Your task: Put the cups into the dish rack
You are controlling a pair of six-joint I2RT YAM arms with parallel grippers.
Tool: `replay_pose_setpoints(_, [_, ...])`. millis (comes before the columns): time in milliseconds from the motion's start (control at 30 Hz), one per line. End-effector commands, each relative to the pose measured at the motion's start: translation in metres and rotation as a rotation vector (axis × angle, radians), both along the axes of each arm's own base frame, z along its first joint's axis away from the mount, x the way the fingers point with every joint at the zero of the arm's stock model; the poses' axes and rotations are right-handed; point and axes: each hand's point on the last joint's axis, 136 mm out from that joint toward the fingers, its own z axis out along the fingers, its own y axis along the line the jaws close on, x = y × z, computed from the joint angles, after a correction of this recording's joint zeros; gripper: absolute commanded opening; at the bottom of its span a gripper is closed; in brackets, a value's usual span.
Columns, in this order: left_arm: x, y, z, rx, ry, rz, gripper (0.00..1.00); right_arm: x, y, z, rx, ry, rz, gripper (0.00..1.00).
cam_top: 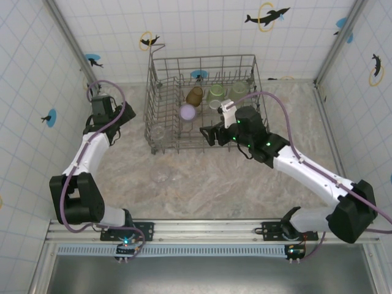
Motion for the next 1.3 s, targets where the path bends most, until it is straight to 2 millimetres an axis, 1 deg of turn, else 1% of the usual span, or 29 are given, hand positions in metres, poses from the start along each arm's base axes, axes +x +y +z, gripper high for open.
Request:
replay_pose_setpoints(0, [0.006, 0.009, 0.022, 0.028, -0.020, 0.033, 0.98, -0.004, -0.013, -0.004, 0.002, 0.009, -0.021, 0.99])
replay_pose_setpoints(233, [0.025, 0.021, 0.005, 0.089, 0.073, 0.065, 0.97, -0.007, -0.028, -0.007, 0.009, 0.019, -0.037, 0.99])
replay_pose_setpoints(500, [0.052, 0.021, -0.009, 0.089, 0.091, 0.051, 0.97, -0.007, -0.050, -0.011, 0.029, 0.038, -0.074, 0.99])
replay_pose_setpoints(667, [0.069, 0.020, -0.019, 0.085, 0.110, 0.037, 0.89, -0.007, -0.059, -0.014, 0.032, 0.048, -0.097, 0.99])
replay_pose_setpoints(767, [0.078, 0.018, -0.027, 0.084, 0.121, 0.023, 0.81, -0.007, -0.063, -0.016, 0.036, 0.055, -0.107, 0.99])
replay_pose_setpoints(933, [0.092, 0.018, -0.046, 0.086, 0.158, 0.007, 0.70, -0.004, -0.065, -0.019, 0.041, 0.067, -0.121, 0.99])
replay_pose_setpoints(1000, [0.098, 0.018, -0.052, 0.087, 0.170, 0.003, 0.64, -0.003, -0.066, -0.021, 0.045, 0.074, -0.126, 0.99])
replay_pose_setpoints(1067, [0.103, 0.018, -0.057, 0.092, 0.179, -0.001, 0.63, -0.002, -0.065, -0.022, 0.052, 0.079, -0.128, 0.99])
replay_pose_setpoints(1167, [0.108, 0.018, -0.065, 0.098, 0.201, -0.009, 0.58, -0.001, -0.065, -0.024, 0.050, 0.087, -0.129, 0.99])
replay_pose_setpoints(1267, [0.111, 0.019, -0.075, 0.105, 0.223, -0.014, 0.57, 0.001, -0.065, -0.027, 0.044, 0.092, -0.135, 0.99])
